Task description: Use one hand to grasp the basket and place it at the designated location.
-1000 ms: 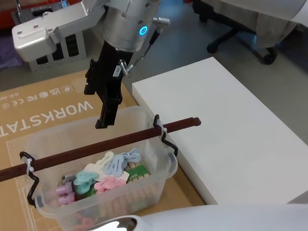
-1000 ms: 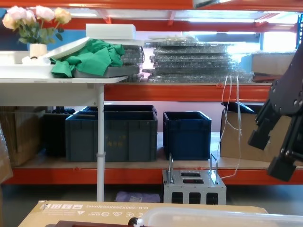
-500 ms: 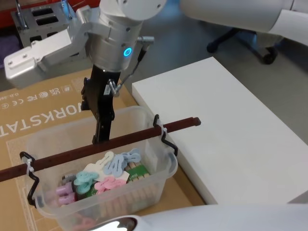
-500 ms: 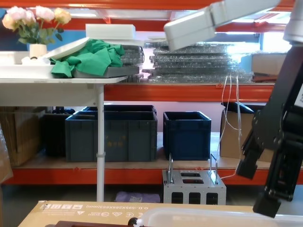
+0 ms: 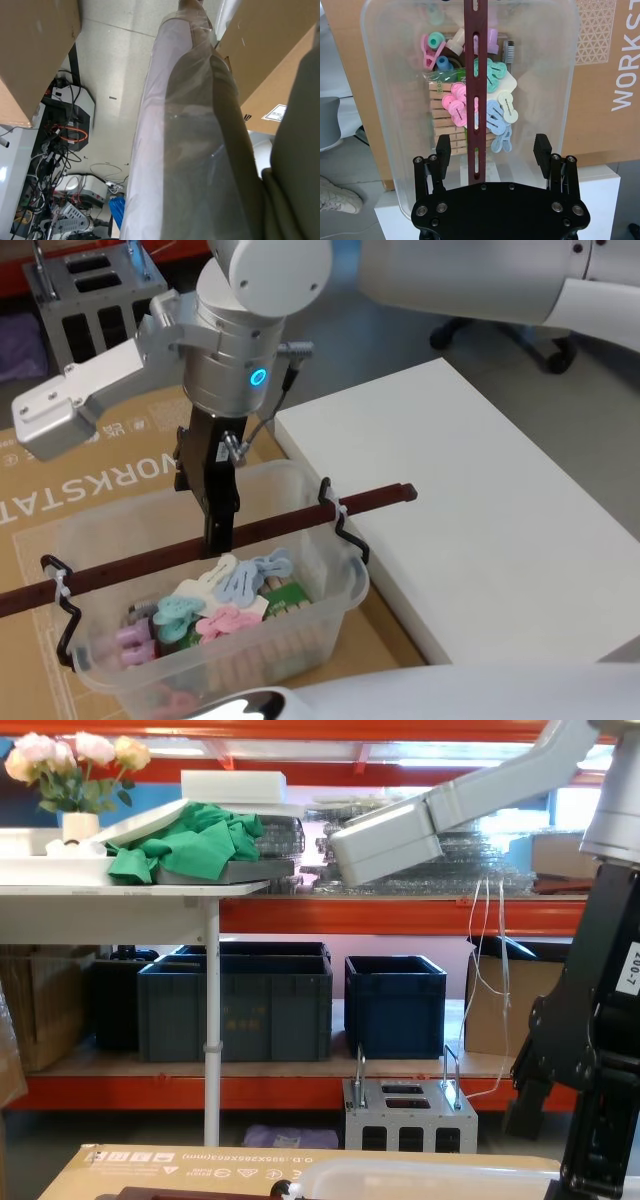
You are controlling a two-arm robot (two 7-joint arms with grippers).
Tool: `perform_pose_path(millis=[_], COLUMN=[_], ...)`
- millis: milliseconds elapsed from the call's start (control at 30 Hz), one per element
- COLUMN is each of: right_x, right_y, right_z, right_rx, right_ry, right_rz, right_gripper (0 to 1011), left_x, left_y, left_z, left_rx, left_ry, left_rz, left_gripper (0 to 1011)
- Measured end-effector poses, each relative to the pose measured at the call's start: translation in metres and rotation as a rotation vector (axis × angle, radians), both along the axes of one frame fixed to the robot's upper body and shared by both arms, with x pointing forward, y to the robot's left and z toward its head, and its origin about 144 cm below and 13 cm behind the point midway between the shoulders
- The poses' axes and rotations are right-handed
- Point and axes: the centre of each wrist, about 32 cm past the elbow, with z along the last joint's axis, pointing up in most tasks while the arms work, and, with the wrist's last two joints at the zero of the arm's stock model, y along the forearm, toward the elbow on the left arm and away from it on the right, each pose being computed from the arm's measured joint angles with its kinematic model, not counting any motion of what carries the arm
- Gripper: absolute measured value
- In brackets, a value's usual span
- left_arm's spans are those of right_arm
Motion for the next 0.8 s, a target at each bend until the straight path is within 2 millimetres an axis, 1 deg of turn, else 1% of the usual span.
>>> perform_pose_path(millis=[167,233,333,467,800], right_x=[-0.001,-0.003,-0.006,-0.008,-0.009], right_y=[0.005,0.01,0.014,0.019,0.021], right_z=[-0.006,-0.017,-0.026,-0.034,-0.039], right_rx=[-0.019,-0.047,-0.074,-0.095,-0.112], right_ry=[0.002,0.008,0.011,0.014,0.017], right_rz=[0.004,0.01,0.013,0.018,0.018], right_gripper=[1001,1002,1001,1000,1001], left_x=[0.0,0.0,0.0,0.0,0.0], left_y=[0.0,0.0,0.0,0.0,0.0], left_z=[0.0,0.0,0.0,0.0,0.0], left_rx=[0.0,0.0,0.0,0.0,0.0], left_ry=[0.0,0.0,0.0,0.0,0.0], left_rz=[0.0,0.0,0.0,0.0,0.0], left_gripper=[0,0,0,0,0])
